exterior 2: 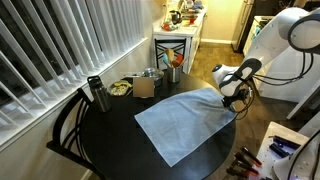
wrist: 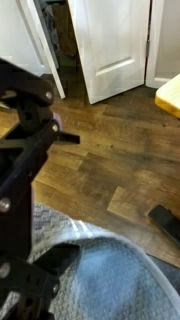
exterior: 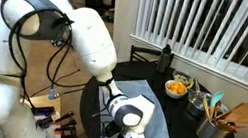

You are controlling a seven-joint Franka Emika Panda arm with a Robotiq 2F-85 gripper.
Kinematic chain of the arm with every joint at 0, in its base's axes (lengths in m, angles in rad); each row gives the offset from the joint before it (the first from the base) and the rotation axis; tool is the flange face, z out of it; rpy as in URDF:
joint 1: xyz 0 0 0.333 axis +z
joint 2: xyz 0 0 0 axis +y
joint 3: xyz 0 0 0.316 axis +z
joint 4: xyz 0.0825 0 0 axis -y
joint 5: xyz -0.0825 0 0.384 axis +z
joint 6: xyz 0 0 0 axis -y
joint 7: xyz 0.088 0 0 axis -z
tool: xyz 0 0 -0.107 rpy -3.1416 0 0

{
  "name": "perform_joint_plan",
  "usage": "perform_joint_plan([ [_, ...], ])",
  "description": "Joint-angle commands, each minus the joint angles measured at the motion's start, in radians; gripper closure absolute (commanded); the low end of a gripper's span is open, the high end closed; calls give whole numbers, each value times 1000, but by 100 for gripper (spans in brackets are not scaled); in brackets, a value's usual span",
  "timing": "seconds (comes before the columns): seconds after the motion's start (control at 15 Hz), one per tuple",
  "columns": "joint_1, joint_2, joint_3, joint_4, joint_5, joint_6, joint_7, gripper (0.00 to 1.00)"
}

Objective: Unfold the towel

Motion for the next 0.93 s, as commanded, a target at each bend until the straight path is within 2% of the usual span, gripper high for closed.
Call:
perform_joint_plan([
  [0.0, 6, 21, -6, 24, -70, -70, 106, 0],
  [0.2, -2, 20, 3, 30, -101, -109, 153, 0],
  [0.4, 6, 27, 0, 44, -137, -214, 242, 0],
  [0.6, -15, 1, 12, 44, -177, -284, 282, 0],
  [0.87, -51, -47, 37, 32, -194, -184, 297, 0],
])
